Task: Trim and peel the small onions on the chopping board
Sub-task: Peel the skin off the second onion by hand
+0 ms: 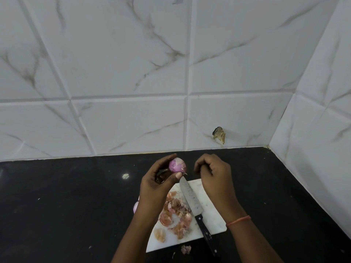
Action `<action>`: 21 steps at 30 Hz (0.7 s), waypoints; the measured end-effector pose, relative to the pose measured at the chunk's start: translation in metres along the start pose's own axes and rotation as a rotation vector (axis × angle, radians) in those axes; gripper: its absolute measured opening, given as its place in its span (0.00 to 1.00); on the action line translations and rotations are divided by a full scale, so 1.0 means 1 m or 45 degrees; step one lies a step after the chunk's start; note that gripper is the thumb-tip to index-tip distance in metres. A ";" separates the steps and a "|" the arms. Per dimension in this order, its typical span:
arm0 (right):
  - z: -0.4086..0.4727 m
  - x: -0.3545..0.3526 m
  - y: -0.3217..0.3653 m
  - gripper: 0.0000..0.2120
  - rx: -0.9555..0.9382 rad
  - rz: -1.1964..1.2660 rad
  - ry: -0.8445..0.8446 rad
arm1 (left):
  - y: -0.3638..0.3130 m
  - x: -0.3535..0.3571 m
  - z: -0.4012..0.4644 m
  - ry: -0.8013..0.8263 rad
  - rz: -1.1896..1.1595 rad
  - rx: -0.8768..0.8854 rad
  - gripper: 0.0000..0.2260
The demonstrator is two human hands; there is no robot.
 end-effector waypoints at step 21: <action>-0.012 0.009 0.012 0.07 -0.213 -0.221 0.082 | -0.003 -0.003 -0.007 -0.207 0.262 0.210 0.20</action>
Point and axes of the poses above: each hand's wrist, its own z-axis towards the middle knuckle, its own x-axis out of the palm, y = z × x, the point moved 2 cm from there along z, towards the middle knuckle, and after that the axes turned 8 degrees about x, right-handed, at the moved point
